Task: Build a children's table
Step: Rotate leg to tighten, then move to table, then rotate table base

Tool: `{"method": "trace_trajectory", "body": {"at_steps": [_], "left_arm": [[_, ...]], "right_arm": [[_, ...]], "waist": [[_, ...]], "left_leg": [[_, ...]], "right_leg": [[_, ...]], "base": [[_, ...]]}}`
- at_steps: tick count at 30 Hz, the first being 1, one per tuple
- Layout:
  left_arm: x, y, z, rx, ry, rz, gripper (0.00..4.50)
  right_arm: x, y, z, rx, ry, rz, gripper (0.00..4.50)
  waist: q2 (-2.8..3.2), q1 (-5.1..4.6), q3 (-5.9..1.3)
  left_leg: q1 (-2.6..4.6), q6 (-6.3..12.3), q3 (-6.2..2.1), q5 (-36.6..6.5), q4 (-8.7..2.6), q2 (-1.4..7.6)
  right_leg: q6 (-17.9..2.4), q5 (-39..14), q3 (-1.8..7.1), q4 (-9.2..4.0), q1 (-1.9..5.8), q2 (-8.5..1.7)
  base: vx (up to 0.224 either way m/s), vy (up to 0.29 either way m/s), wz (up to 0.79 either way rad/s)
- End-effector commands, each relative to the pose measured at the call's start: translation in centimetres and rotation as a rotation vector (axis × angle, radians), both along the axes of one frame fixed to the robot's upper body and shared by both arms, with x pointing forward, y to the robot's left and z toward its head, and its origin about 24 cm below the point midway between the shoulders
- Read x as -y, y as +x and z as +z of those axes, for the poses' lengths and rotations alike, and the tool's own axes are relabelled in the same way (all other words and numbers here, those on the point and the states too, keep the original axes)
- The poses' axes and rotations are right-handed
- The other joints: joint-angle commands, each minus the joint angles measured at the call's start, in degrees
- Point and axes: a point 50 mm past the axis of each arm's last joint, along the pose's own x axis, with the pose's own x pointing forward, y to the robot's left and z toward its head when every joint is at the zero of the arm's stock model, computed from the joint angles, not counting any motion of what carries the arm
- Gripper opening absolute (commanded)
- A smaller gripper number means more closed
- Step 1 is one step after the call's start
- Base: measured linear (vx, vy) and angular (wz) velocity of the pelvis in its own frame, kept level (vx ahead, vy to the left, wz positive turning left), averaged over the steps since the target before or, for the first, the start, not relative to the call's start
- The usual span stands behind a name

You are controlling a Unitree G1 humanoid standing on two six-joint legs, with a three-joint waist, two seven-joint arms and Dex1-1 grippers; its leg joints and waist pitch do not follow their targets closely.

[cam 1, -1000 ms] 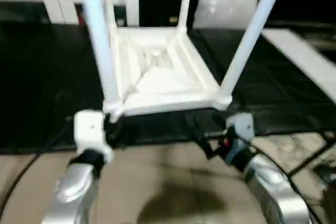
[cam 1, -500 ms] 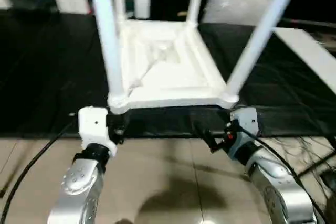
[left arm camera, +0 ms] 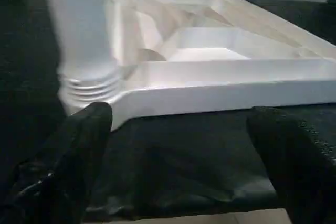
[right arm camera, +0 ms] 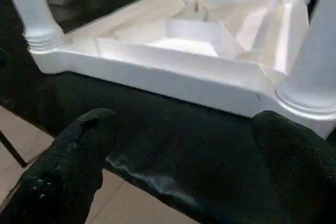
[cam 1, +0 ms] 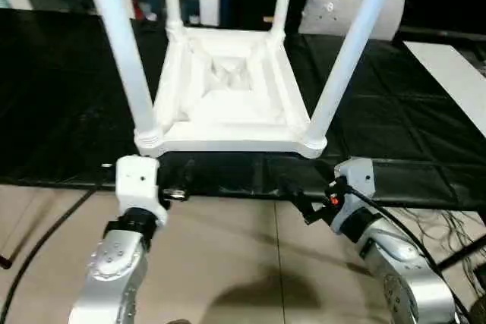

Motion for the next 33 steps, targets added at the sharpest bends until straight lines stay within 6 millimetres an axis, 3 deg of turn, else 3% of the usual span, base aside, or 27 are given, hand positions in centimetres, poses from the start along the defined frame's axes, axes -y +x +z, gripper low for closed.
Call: {"method": "trace_trajectory", "body": {"at_steps": [1, 2, 3, 4, 5, 6, 8, 9, 10, 11, 12, 14, 15, 16, 17, 18, 19, 20, 22, 24, 25, 26, 28, 29, 30, 31, 33], "left_arm": [[-0.1, -0.1, 0.4, 0.020, 0.000, 0.006, 4.46], [-0.1, -0.1, 0.4, 0.019, -0.002, 0.009, 4.46], [-0.1, -0.1, 0.3, 0.018, -0.001, 0.010, 4.46], [-0.2, -0.2, 0.3, 0.014, 0.001, 0.010, 4.46], [-0.2, -0.2, 0.2, 0.012, 0.001, 0.010, 4.46], [-0.2, -0.3, 0.2, 0.011, 0.001, 0.009, 4.46], [-0.2, -0.3, 0.1, 0.005, 0.002, 0.004, 4.46], [-0.2, -0.4, 0.1, 0.004, 0.002, 0.004, 4.46], [-0.2, -0.4, 0.1, 0.003, 0.002, 0.004, 4.46], [-0.2, -0.4, 0.1, 0.003, 0.003, 0.004, 4.46], [-0.2, -0.4, 0.1, 0.002, 0.004, 0.004, 4.46], [-0.3, -0.4, 0.1, 0.002, 0.007, 0.007, 4.46], [-0.3, -0.4, 0.1, 0.001, 0.008, 0.007, 4.46], [-0.4, -0.5, 0.1, 0.000, 0.008, 0.013, 4.46], [-0.5, -0.5, 0.1, -0.001, 0.008, 0.015, 4.46], [-0.5, -0.5, 0.1, -0.003, 0.008, 0.019, 4.46], [-0.5, -0.8, 0.0, -0.008, 0.006, 0.027, 4.46], [-0.5, -0.8, 0.0, -0.009, 0.006, 0.029, 4.46], [-0.4, -1.3, -0.1, -0.018, 0.001, 0.033, 4.46], [-0.3, -1.7, -0.3, -0.020, -0.012, 0.035, 4.46], [-0.2, -1.7, -0.1, -0.004, -0.027, 0.032, 4.46], [-0.2, -1.7, -0.1, -0.004, -0.027, 0.032, 4.46], [-0.2, -1.7, 0.0, 0.003, -0.047, 0.016, 4.46], [-0.1, -1.7, 0.1, 0.003, -0.063, -0.003, 4.46], [-0.1, -1.7, 0.1, 0.002, -0.059, -0.009, 4.46], [-0.2, -1.7, 0.1, 0.002, -0.056, -0.015, 4.46], [-0.5, -1.7, 0.1, 0.004, -0.049, -0.017, 4.46]], "right_arm": [[0.2, 0.2, 0.7, 0.010, -0.011, -0.027, 4.50], [0.2, 0.2, 0.6, -0.010, -0.004, -0.026, 4.50], [0.2, 0.2, 0.6, -0.009, -0.001, -0.022, 4.50], [0.0, 0.2, 0.8, 0.012, -0.009, 0.003, 4.50], [-0.2, 0.2, 0.9, 0.027, -0.019, 0.016, 4.50], [-0.3, 0.2, 1.0, 0.035, -0.028, 0.025, 4.50], [-0.5, 0.1, 0.8, 0.033, -0.030, 0.044, 4.50], [-0.5, 0.1, 0.8, 0.031, -0.028, 0.047, 4.50], [-0.6, 0.1, 0.7, 0.030, -0.032, 0.056, 4.50], [-0.6, 0.1, 0.7, 0.033, -0.039, 0.059, 4.50], [-0.6, 0.2, 0.7, 0.033, -0.044, 0.060, 4.50], [-0.6, 0.3, 0.8, 0.042, -0.045, 0.048, 4.50], [-0.6, 0.3, 0.8, 0.042, -0.044, 0.047, 4.50], [-0.5, 0.2, 0.7, 0.048, -0.056, 0.057, 4.50], [-0.6, 0.1, 0.7, 0.050, -0.061, 0.067, 4.50], [-0.6, 0.0, 0.7, 0.052, -0.065, 0.078, 4.50], [-0.7, -0.2, 0.6, 0.052, -0.064, 0.095, 4.50], [-0.7, -0.3, 0.6, 0.052, -0.063, 0.096, 4.50], [-0.7, -0.4, 0.5, 0.051, -0.057, 0.097, 4.50], [-0.6, -0.4, 0.4, 0.051, -0.055, 0.099, 4.50], [-0.6, -0.4, 0.4, 0.054, -0.056, 0.096, 4.50], [-0.6, -0.4, 0.4, 0.054, -0.056, 0.096, 4.50], [-0.5, -0.4, 0.3, 0.034, -0.043, 0.104, 4.50], [-0.5, -0.5, 0.2, 0.022, -0.022, 0.112, 4.50], [-0.5, -0.5, 0.2, 0.015, -0.010, 0.114, 4.50], [-0.5, -0.5, 0.2, 0.009, 0.000, 0.115, 4.50], [-0.4, -0.6, 0.4, 0.019, 0.017, 0.116, 4.50]], "waist": [[-0.57, 1.16, 0.35], [-0.51, 1.19, 0.34], [0.19, 0.74, 0.68], [1.90, -0.38, 0.37], [2.79, -1.25, 0.07], [3.51, -1.44, -0.50], [3.11, -1.71, -0.68], [2.29, -3.11, -1.05], [-0.24, -0.84, -1.82], [-0.09, 0.63, -1.97], [-0.96, 0.49, -2.66], [-0.09, 0.56, -2.91], [1.11, 0.97, -2.66], [4.02, -1.03, -3.57], [5.15, -2.05, -2.76], [4.29, -1.81, -4.50], [4.54, -2.14, -4.87], [4.42, -1.67, -4.52], [2.22, -1.69, -3.73], [-0.49, -1.49, -2.91], [-2.38, 0.59, -1.66], [-3.23, 0.60, -2.65], [-1.61, 1.39, -2.33], [-1.57, 1.17, -1.95], [0.79, 1.24, -2.65], [0.82, 0.46, -2.31], [1.35, -0.21, -3.93]], "left_leg": [[2.65, 3.07, 0.83, -12.91, 1.42, 1.74], [4.10, 3.30, 1.17, -13.22, 1.95, 1.56], [6.15, 2.88, 1.05, -17.69, 0.32, 2.52], [7.83, 1.05, -1.60, -32.05, -3.85, 6.53], [6.24, 0.08, -4.74, -41.90, -8.37, 10.79], [5.28, -1.43, -5.56, -53.97, -12.71, 11.87], [7.00, 1.27, -4.95, -53.47, -11.87, 10.70], [6.75, 2.18, -3.94, -48.27, -10.58, 7.85], [-2.36, 9.11, -2.00, -30.49, -4.47, 0.34], [-3.75, 10.81, -1.15, -18.88, 1.62, 0.19], [-6.49, 9.71, -2.02, -6.89, 7.37, 1.57], [-8.38, 9.93, -1.58, 0.63, 5.79, 2.12], [-5.58, 11.58, -0.69, 4.71, 1.82, 2.20], [2.77, 10.20, -2.96, 9.36, -3.06, 4.68], [4.74, 14.12, -6.47, 1.62, -4.86, 6.81], [9.26, 21.18, -9.71, 0.02, -4.37, 11.13], [9.02, 24.80, -9.84, 12.48, -2.76, 10.29], [8.26, 25.44, -8.77, 17.48, -2.40, 9.80], [4.40, 25.11, -3.21, 19.42, -4.96, 8.23], [2.67, 21.96, -0.16, 5.04, -4.94, 4.66], [1.20, 12.06, 0.94, -12.64, 4.45, -2.39], [-0.37, 9.36, -0.56, -8.42, 5.88, -1.76], [-2.18, 2.44, -3.09, 3.43, 3.00, 0.32], [-1.84, 1.68, -2.78, 6.74, 0.87, 0.77], [-1.15, 0.87, -2.28, 14.46, -3.32, 2.13], [-2.00, 2.37, -2.27, 15.51, -3.26, 2.86], [0.33, 2.43, -3.05, 20.51, -2.18, 4.59]], "right_leg": [[7.41, -56.18, 6.48, -13.46, 0.90, -12.35], [7.58, -58.96, 5.84, -14.39, 0.45, -11.72], [7.57, -56.66, 2.51, -14.34, 0.86, -9.89], [6.66, -43.40, -1.46, -11.65, 1.08, -7.25], [5.54, -31.47, -1.18, -4.91, 2.73, -6.37], [2.78, -11.14, -1.06, 3.47, 2.74, -4.55], [2.03, -5.01, 1.01, 3.91, -0.11, -5.84], [2.07, -5.81, 2.08, 0.65, 0.44, -6.90], [7.34, -17.96, 4.87, -7.64, 8.18, -11.83], [9.64, -27.33, 7.45, -11.02, 9.90, -18.84], [10.60, -31.92, 6.34, -12.07, 10.86, -21.64], [7.09, -19.12, 1.02, -11.50, 11.47, -18.24], [2.77, -16.65, -2.41, -12.28, 11.16, -14.65], [0.90, -9.83, -3.79, -6.36, 7.99, -5.64], [1.37, -9.93, -3.64, -0.79, 4.36, -3.12], [3.66, -11.60, -0.21, 4.93, -1.13, -4.01], [7.45, -9.02, 0.93, 7.39, -4.53, -4.68], [9.33, -7.11, 1.67, 7.85, -5.63, -4.92], [9.76, 4.34, 2.79, 7.20, -6.47, -5.45], [5.68, 8.99, 5.12, -0.03, -4.36, -6.76], [5.97, -30.00, 13.55, -10.23, 0.22, -14.61], [2.38, -36.08, 14.03, -9.60, 2.70, -15.58], [-5.24, -16.46, 12.03, -6.59, 3.80, -14.04], [-5.98, -9.89, 10.19, -6.13, 2.67, -12.24], [-5.25, 1.59, 6.92, -4.05, 1.37, -8.64], [-4.34, 7.30, 6.53, -3.24, 0.72, -7.07], [-6.99, 20.80, 6.36, -1.62, 0.30, -7.59]], "base": [[0.000, 0.000, 0.00], [-0.069, 0.021, -0.02], [-0.040, 0.068, -0.06], [-0.040, 0.068, -0.06], [0.053, 0.106, -0.16], [0.038, 0.057, -0.11], [0.074, 0.051, -0.08], [0.095, 0.000, 0.00], [0.069, -0.026, 0.06], [0.051, -0.017, 0.16], [0.109, 0.013, 0.41], [0.135, 0.011, 0.46], [0.215, 0.037, 0.54], [0.215, 0.037, 0.54], [0.240, 0.068, 0.32], [0.247, 0.028, 0.10], [0.247, 0.028, 0.10], [0.215, 0.009, 0.13], [0.169, -0.003, 0.08], [0.138, -0.075, 0.01], [0.124, -0.092, 0.06], [0.129, -0.073, -0.02], [0.097, -0.031, -0.11], [0.089, -0.023, -0.02], [0.089, -0.023, -0.02], [0.094, 0.031, -0.03], [0.089, 0.068, 0.02]]}}
